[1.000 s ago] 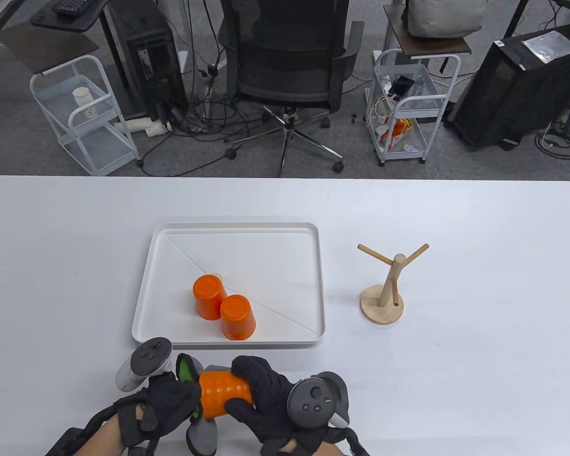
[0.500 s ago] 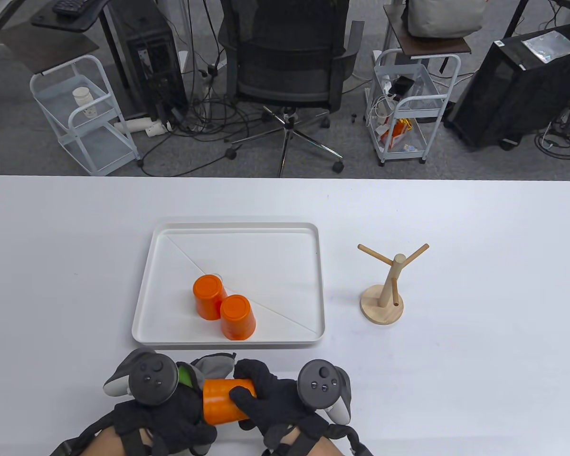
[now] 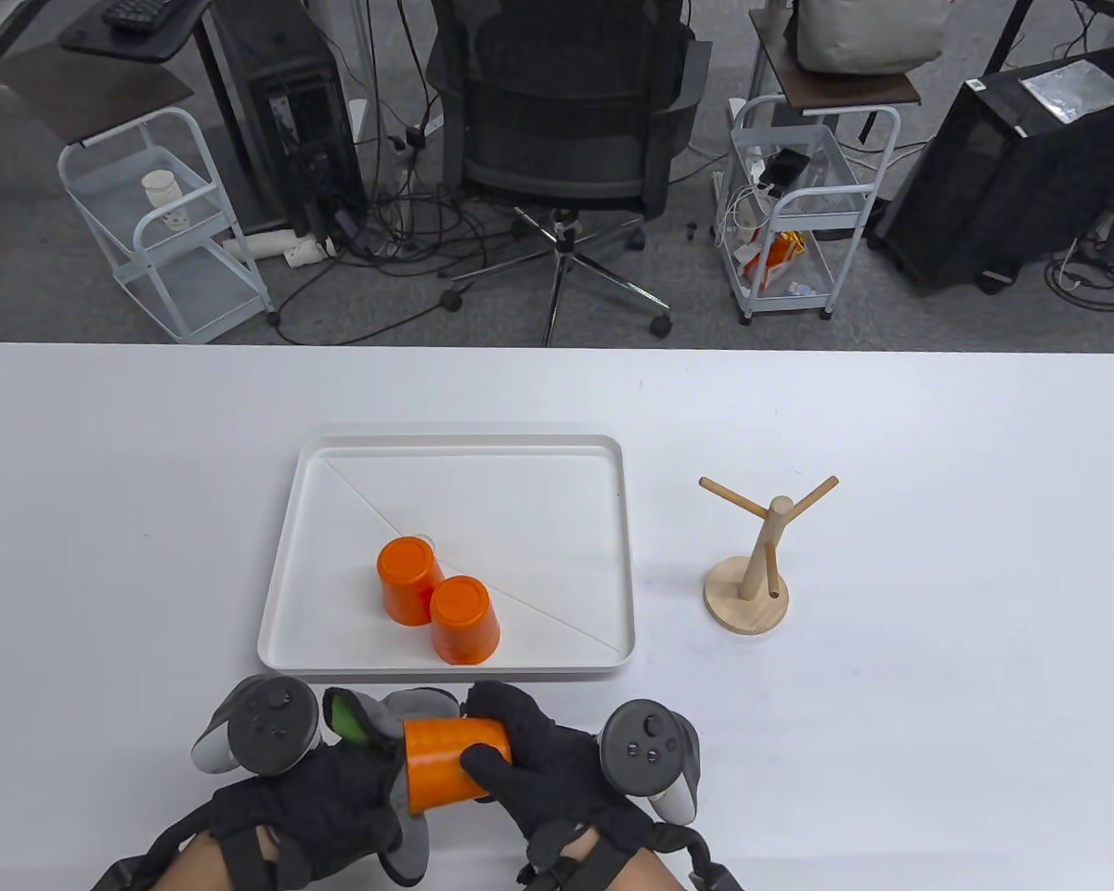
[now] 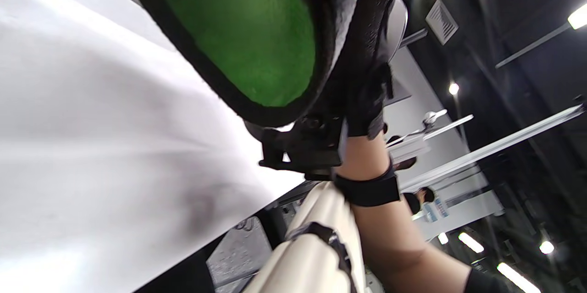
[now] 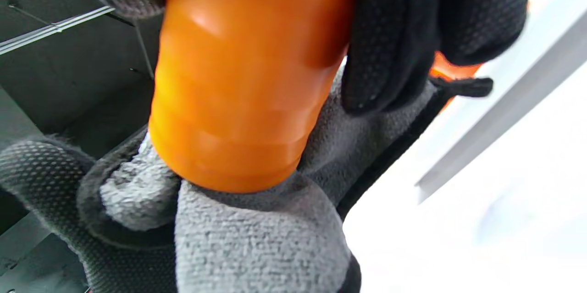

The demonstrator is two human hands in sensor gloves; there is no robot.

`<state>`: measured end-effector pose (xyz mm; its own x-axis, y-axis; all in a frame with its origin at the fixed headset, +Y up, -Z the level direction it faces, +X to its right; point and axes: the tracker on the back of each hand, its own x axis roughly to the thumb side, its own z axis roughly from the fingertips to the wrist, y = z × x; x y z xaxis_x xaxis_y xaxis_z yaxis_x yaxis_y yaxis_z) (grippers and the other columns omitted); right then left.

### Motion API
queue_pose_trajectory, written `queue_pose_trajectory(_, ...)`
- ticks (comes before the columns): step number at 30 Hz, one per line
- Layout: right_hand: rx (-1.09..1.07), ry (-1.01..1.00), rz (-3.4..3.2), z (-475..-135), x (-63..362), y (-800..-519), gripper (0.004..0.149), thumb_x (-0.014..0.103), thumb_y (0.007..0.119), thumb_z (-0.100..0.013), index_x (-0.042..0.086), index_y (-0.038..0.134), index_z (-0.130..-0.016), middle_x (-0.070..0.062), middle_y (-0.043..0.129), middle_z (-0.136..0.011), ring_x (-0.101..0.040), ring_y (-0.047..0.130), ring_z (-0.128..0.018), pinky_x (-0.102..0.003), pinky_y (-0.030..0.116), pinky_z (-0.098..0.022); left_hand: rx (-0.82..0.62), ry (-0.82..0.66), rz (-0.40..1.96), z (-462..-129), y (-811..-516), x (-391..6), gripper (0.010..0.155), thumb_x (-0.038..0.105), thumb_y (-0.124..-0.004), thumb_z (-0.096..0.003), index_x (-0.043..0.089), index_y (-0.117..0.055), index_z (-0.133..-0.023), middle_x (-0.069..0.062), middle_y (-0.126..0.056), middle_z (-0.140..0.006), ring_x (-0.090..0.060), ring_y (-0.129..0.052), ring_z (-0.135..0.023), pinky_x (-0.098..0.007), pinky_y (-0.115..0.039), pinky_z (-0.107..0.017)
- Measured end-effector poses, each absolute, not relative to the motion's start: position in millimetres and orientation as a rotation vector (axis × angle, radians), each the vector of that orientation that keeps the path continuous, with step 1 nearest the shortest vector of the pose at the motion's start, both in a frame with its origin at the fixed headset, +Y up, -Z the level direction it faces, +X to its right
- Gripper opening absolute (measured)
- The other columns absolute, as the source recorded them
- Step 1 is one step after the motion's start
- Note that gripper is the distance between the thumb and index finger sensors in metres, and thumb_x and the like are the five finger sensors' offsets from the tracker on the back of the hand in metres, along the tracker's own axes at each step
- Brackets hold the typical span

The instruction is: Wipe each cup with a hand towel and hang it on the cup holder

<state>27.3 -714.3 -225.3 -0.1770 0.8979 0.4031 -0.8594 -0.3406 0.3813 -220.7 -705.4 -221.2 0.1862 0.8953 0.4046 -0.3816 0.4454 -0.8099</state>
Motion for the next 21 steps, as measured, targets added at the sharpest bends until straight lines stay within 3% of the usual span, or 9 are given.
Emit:
queue_pose_trajectory(12,0.671,-0.136,1.849,-225,43,-700,0.074,0.057,0.068,-0.05,0.013,0.042,-0.104,-0.027,0.067,-0.096,-0.037,0.095,-0.05,-0.06,0.075,-0.054,-0.494,-0.938,1.115,-225,-692,-242,0.098,0.079,-0.046,-0.0342,0.022,-0.031,-0.113,-0.003,-0.029,-0.125,-0.055,-0.024,-0.11,-0.074,-0.015,-0.072)
queue_pose_trajectory(17,0.674,-0.133,1.842,-224,43,-700,0.075,0.057,0.068,-0.051,0.011,0.041,-0.103,-0.026,0.068,-0.095,-0.036,0.095,-0.049,-0.06,0.076,-0.054,-0.417,-0.88,1.112,-226,-687,-251,0.098,0.079,-0.045,-0.0338,0.024,-0.025,-0.112,-0.003,-0.023,-0.125,-0.055,-0.03,-0.111,-0.075,-0.021,-0.074)
queue_pose_trajectory(21,0.691,-0.114,1.838,-223,40,-701,0.076,0.057,0.067,-0.051,0.01,0.041,-0.103,-0.026,0.068,-0.095,-0.035,0.095,-0.05,-0.059,0.076,-0.054,-0.444,-0.89,1.124,-226,-690,-248,0.097,0.08,-0.046,-0.0334,0.027,-0.023,-0.112,-0.001,-0.021,-0.125,-0.054,-0.03,-0.111,-0.074,-0.023,-0.074)
